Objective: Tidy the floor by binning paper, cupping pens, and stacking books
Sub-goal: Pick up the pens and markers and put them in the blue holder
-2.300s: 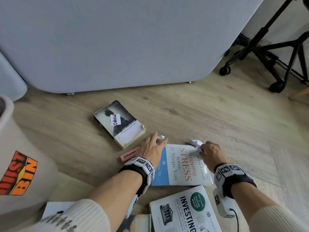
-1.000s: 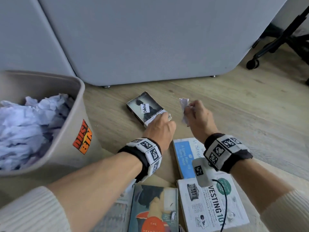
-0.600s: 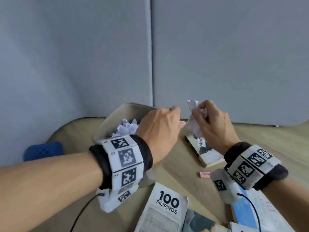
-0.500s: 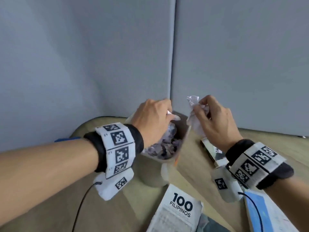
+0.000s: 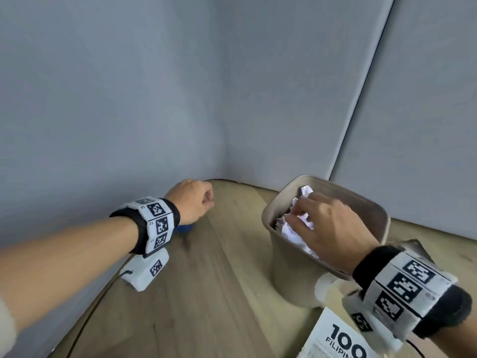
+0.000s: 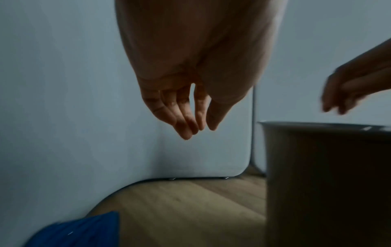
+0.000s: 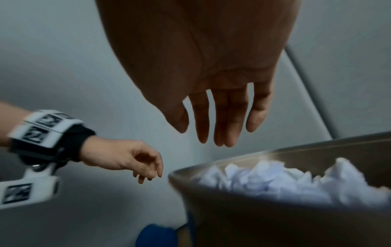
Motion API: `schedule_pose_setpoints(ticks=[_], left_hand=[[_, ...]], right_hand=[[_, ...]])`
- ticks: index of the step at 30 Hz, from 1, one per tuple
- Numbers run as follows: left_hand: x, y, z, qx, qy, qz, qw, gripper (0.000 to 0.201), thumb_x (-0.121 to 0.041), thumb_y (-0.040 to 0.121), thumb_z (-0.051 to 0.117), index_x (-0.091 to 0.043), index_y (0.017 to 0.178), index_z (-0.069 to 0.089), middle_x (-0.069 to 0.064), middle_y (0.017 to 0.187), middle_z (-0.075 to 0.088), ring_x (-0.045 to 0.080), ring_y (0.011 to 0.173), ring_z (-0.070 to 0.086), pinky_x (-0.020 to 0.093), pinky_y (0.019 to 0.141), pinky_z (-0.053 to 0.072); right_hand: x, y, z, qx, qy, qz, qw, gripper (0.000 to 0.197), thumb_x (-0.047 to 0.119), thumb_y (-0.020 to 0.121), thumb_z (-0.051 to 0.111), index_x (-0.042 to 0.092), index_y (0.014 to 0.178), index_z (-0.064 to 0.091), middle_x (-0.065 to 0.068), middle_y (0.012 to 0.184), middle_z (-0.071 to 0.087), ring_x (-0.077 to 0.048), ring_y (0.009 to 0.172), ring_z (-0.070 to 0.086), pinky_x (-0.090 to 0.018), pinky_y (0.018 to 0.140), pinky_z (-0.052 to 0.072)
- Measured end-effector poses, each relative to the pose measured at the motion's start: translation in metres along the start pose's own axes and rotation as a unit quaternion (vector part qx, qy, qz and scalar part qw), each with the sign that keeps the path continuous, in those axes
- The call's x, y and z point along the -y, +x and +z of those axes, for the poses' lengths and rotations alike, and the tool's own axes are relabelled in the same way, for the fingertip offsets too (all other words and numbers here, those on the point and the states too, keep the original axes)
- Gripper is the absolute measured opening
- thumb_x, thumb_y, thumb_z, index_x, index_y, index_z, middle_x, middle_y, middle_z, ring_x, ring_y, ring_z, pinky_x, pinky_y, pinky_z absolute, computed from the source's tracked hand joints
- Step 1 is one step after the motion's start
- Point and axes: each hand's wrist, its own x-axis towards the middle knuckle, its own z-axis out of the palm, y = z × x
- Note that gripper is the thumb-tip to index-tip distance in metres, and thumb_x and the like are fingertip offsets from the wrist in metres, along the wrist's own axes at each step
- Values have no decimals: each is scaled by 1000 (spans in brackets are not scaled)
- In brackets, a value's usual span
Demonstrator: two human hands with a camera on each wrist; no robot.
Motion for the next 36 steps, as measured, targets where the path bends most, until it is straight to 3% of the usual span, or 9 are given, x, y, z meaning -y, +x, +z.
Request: schedule_pose_setpoints(ticks=[5,11,15,21,25,28,30,33,36], left_hand=[[91,34,54,45,54,-138,988,33,-34,88,60,-13,113,55,11,118,54,30,109,55,38,89,47],[151,63,122,38,-5,-255,966,91,-58,73,73,-5,136,32,21,132,39,36,118,45,45,93,46],[161,71,135,11,-48,-231,972,81,-55,68,78,-13,126,40,19,126,38,37,108,51,45,86,49],[104,75,129,-14,-201,-7,979,31,-7,80,73,-13,107,58,4,95,57,29,91,60,29,68,40],[30,46,133,26,-203,165,965,40,-8,82,69,-18,116,51,-1,93,63,22,86,60,35,70,50],[-16,16,139,72,-164,274,945,30,-13,83,69,-17,111,59,-1,96,67,24,92,61,35,76,48],[-40,-5,139,93,-141,353,920,22,-14,81,67,-18,102,66,-2,92,69,25,91,62,37,76,47],[-71,-28,140,99,-140,437,883,26,-20,72,62,-23,97,71,-8,84,68,23,86,60,37,72,43],[-111,-50,136,121,-196,472,851,31,-17,80,51,-13,105,68,0,91,63,23,90,48,31,82,40]], right_hand=[[20,-13,27,55,-77,-18,995,35,63,81,47,29,83,57,11,78,54,-15,66,57,-29,51,42],[23,-15,37,118,-137,31,983,17,51,86,47,34,83,48,14,72,47,-8,53,47,-17,43,27],[31,-14,36,131,-168,57,975,22,52,91,37,33,82,45,14,69,42,-9,54,53,-24,40,37],[17,-12,26,140,-237,112,955,30,53,90,35,29,81,52,11,74,51,-14,61,60,-34,44,47],[-12,-14,14,147,-265,163,939,33,48,91,37,22,88,57,5,81,58,-27,69,64,-41,55,53],[-19,-19,4,153,-253,186,937,27,40,93,49,21,111,56,0,102,59,-30,86,65,-43,70,54],[-19,-30,-7,141,-245,178,943,44,39,87,61,20,126,51,-2,119,56,-27,97,63,-39,78,52],[-11,-68,-30,77,-232,169,955,49,37,84,63,18,127,49,-3,123,54,-24,99,58,-36,80,47],[-8,-123,-44,23,-223,196,955,44,36,85,61,16,124,51,-5,118,53,-24,95,57,-35,76,46]])
